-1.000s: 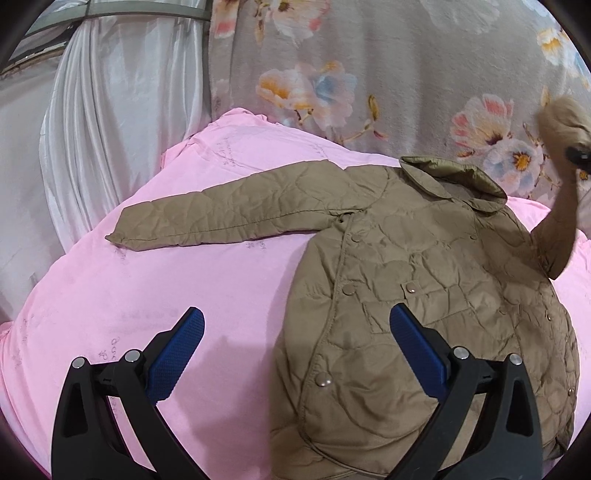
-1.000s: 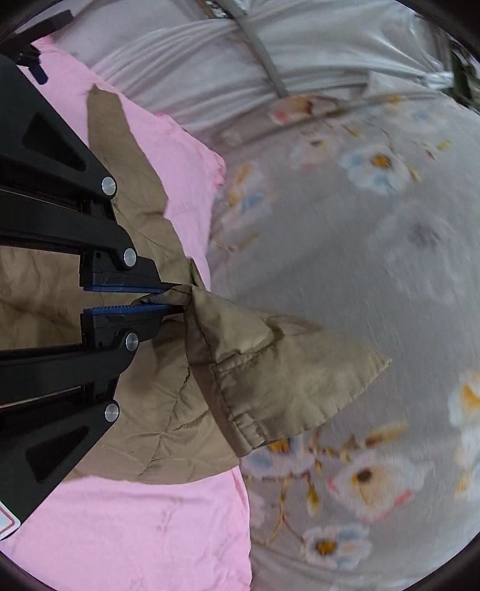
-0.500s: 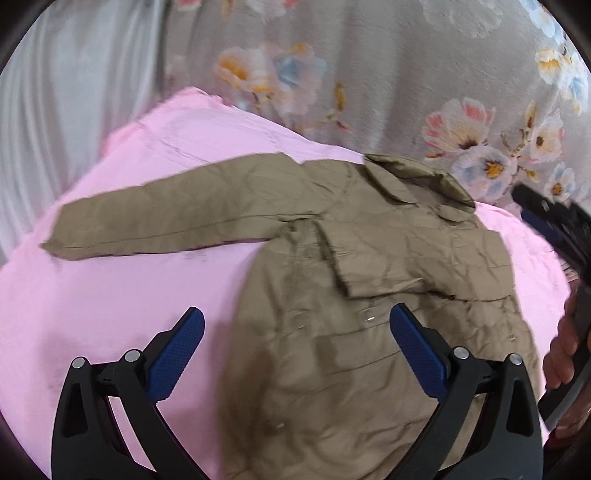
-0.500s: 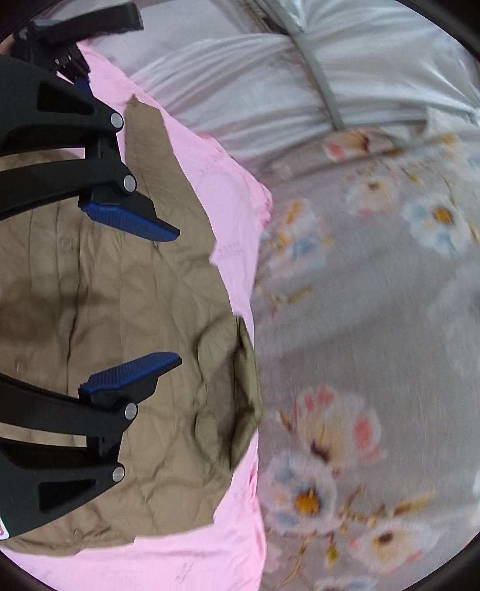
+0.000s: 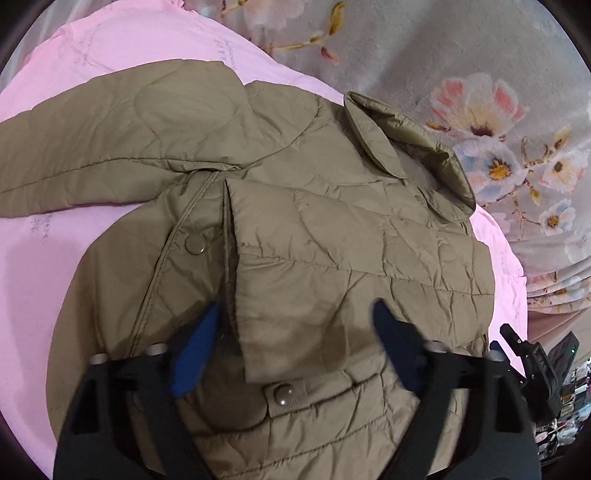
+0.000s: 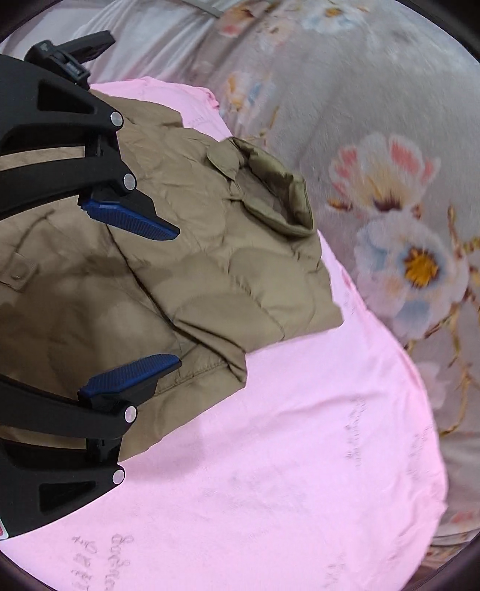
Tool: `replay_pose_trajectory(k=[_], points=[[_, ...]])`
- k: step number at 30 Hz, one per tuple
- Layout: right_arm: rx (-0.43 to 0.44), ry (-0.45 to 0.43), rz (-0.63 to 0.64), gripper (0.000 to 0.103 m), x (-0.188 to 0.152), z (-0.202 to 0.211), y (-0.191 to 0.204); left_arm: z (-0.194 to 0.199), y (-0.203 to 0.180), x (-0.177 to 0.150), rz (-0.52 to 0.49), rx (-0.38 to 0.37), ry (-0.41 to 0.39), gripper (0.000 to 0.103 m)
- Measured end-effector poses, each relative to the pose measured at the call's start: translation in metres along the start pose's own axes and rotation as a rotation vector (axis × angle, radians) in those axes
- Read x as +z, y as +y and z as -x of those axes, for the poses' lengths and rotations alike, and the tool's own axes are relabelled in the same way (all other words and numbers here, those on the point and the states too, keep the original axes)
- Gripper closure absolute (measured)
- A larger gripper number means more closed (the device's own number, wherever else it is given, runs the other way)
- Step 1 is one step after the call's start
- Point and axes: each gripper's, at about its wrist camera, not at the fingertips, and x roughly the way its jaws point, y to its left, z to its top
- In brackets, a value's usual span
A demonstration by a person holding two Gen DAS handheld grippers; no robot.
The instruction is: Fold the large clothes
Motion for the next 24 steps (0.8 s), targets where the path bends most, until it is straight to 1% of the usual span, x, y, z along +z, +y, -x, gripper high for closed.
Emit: replay_pose_trajectory(k=[1, 2, 3, 4, 5, 6, 7, 8, 9, 11, 12, 13, 14, 15, 17, 19, 20, 22, 24], points=[[0.003, 0.008, -0.02, 0.04, 0.001, -0.006, -0.004, -0.002, -0.002, 0.002, -0.009, 0.019, 0.003, 0.051], [0.011, 0.015, -0.045, 0.04, 0.004, -0.013, -0.007, -0.004, -0.003, 0.004, -0.011, 0.031, 0.003, 0.066], [0.017, 0.018, -0.058, 0.042, 0.005, -0.017, -0.008, -0.005, -0.004, 0.006, -0.015, 0.041, -0.001, 0.075], [0.02, 0.015, -0.071, 0.045, 0.007, -0.022, -0.009, -0.005, -0.005, 0.009, -0.021, 0.046, -0.006, 0.092], [0.021, 0.012, -0.078, 0.063, 0.011, -0.027, -0.008, -0.004, -0.006, 0.013, -0.03, 0.038, -0.016, 0.099], [0.017, 0.017, -0.077, 0.088, 0.015, -0.031, -0.007, -0.001, -0.007, 0.015, -0.037, 0.044, -0.029, 0.101], [0.004, 0.015, -0.07, 0.097, 0.018, -0.033, -0.006, 0.007, -0.012, 0.021, -0.064, 0.062, -0.073, 0.101], [0.02, -0.011, -0.059, 0.098, 0.022, -0.029, -0.002, 0.012, -0.017, 0.025, -0.085, 0.061, -0.098, 0.102], [0.044, -0.056, -0.048, 0.099, 0.025, -0.02, 0.002, 0.018, -0.022, 0.03, -0.107, 0.061, -0.128, 0.102], [0.077, -0.168, 0.009, 0.099, 0.028, 0.004, 0.015, 0.034, -0.036, 0.039, -0.161, 0.064, -0.207, 0.102], [0.078, -0.198, 0.035, 0.099, 0.028, 0.011, 0.02, 0.037, -0.04, 0.041, -0.18, 0.072, -0.228, 0.102], [0.06, -0.213, 0.066, 0.099, 0.027, 0.013, 0.024, 0.036, -0.044, 0.042, -0.212, 0.09, -0.249, 0.102], [0.033, -0.207, 0.092, 0.099, 0.027, 0.011, 0.026, 0.031, -0.046, 0.041, -0.236, 0.116, -0.255, 0.102], [-0.005, -0.178, 0.117, 0.099, 0.026, 0.002, 0.026, 0.023, -0.046, 0.039, -0.259, 0.144, -0.252, 0.102], [-0.076, -0.117, 0.147, 0.099, 0.021, -0.017, 0.023, -0.003, -0.04, 0.03, -0.283, 0.194, -0.208, 0.102], [-0.12, -0.079, 0.164, 0.099, 0.017, -0.031, 0.019, -0.024, -0.029, 0.018, -0.286, 0.227, -0.174, 0.102], [-0.132, -0.054, 0.159, 0.099, 0.015, -0.038, 0.015, -0.029, -0.023, 0.014, -0.281, 0.23, -0.169, 0.101], [-0.142, -0.013, 0.147, 0.099, 0.014, -0.048, 0.009, -0.029, -0.014, 0.011, -0.25, 0.209, -0.171, 0.101], [-0.153, 0.002, 0.151, 0.099, 0.014, -0.053, 0.007, -0.028, -0.01, 0.01, -0.235, 0.208, -0.175, 0.098]])
